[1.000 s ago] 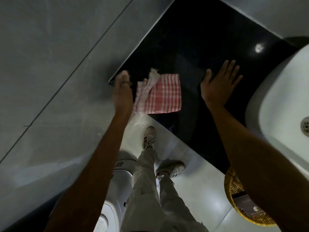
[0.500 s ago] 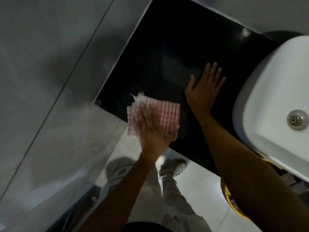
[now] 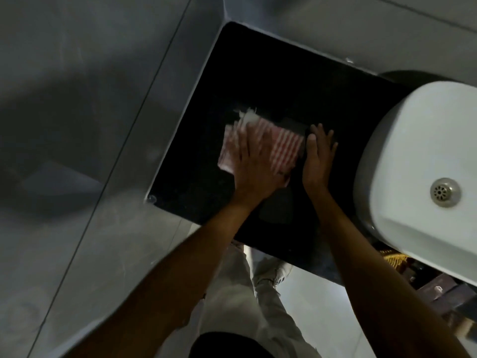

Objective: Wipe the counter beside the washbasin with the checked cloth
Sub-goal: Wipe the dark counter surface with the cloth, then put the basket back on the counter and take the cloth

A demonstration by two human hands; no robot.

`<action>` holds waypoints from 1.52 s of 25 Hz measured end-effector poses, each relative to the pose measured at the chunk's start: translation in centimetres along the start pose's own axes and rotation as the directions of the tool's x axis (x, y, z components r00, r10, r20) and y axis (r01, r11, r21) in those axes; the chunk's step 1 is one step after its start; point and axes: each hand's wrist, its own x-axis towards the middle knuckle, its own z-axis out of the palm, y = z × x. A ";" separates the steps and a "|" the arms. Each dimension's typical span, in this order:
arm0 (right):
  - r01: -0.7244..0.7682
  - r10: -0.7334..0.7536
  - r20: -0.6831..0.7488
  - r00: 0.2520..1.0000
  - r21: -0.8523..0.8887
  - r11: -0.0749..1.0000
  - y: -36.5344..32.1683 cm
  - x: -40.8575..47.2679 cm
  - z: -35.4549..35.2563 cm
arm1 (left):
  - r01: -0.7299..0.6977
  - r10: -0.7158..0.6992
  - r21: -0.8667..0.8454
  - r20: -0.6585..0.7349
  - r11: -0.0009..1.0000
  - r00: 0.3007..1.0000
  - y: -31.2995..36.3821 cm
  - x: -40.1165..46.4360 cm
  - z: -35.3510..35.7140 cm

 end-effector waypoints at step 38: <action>0.043 -0.001 0.265 0.964 -0.151 0.988 -4.4 -15.9 -8.7 | 0.271 -0.214 -0.327 0.200 0.905 0.956 -6.7 -9.0 -13.2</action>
